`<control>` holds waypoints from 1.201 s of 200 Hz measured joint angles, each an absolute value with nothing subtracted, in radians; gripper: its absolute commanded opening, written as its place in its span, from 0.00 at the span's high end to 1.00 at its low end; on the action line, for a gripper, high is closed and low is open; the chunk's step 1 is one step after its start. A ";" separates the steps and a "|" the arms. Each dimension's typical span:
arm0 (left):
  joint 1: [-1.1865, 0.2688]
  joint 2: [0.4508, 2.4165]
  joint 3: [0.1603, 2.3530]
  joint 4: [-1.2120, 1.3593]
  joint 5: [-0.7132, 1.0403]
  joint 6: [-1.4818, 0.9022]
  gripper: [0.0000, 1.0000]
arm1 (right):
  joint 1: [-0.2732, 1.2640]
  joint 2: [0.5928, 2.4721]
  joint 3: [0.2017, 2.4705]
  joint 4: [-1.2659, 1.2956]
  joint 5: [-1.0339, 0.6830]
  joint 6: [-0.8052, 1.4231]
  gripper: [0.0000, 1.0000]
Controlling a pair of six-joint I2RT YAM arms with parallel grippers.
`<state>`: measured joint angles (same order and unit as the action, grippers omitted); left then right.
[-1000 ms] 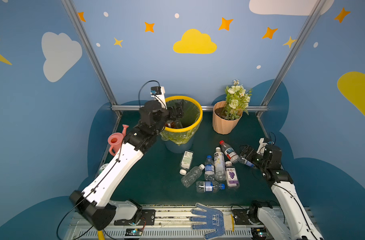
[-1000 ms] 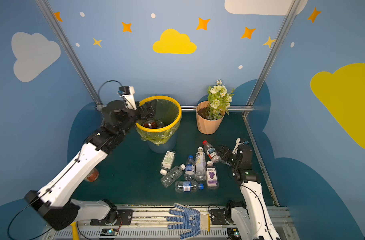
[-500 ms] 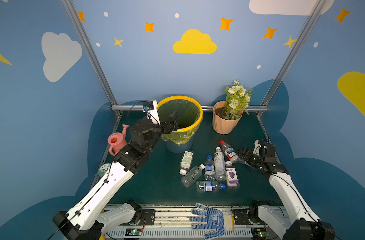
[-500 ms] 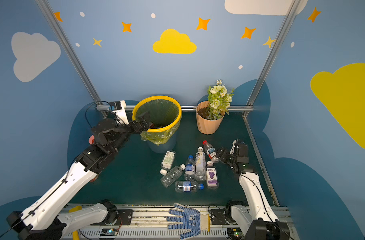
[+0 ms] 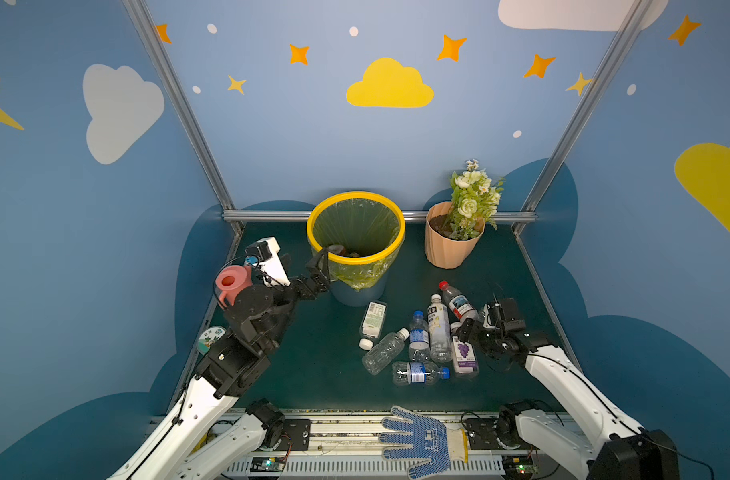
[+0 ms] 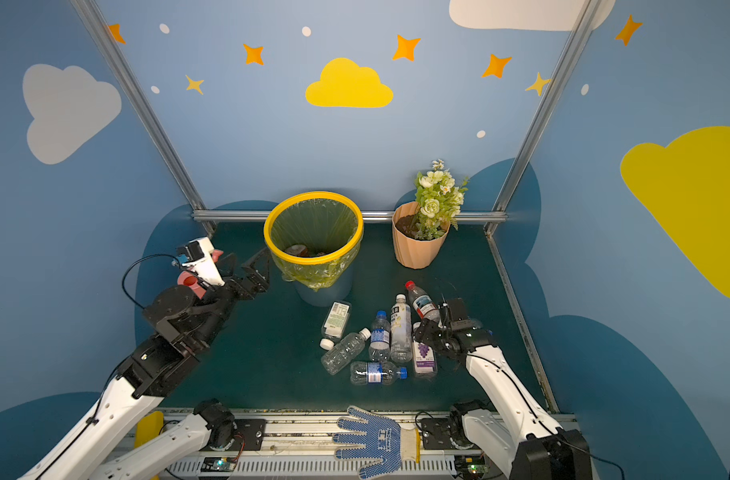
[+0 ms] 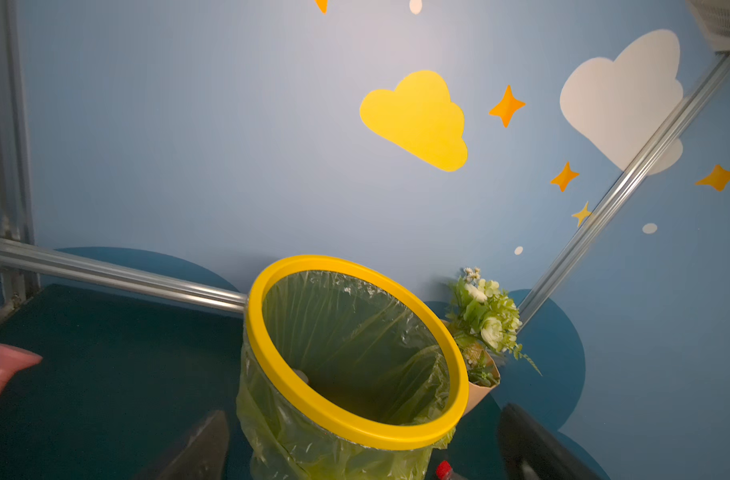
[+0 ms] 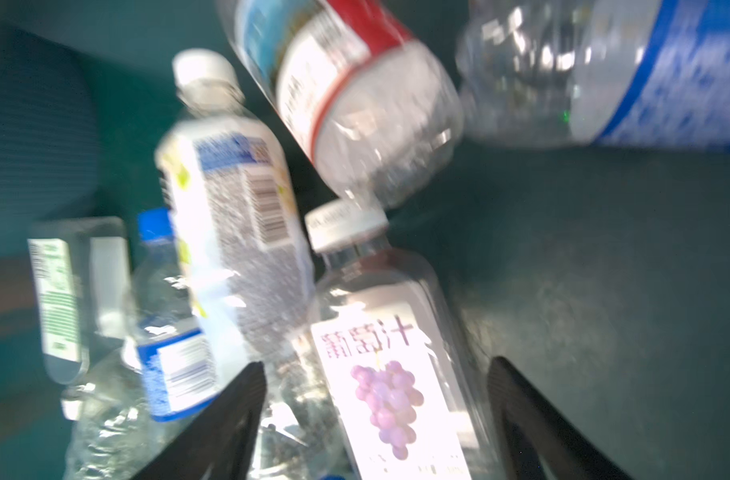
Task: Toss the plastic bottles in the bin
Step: 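Grasp the grape-juice bottle with the right gripper while the left gripper withdraws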
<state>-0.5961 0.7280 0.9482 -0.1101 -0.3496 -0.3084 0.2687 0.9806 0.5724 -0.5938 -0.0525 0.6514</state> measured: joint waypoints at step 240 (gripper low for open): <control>-0.568 0.685 0.873 -0.171 -0.410 -0.297 0.00 | 0.467 1.282 0.613 -0.635 0.078 0.640 0.26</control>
<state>-0.5682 0.6849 0.8726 -0.1711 -0.4095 -0.2970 0.4675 1.2816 0.6132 -0.6346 0.0780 0.6395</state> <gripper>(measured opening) 0.998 0.768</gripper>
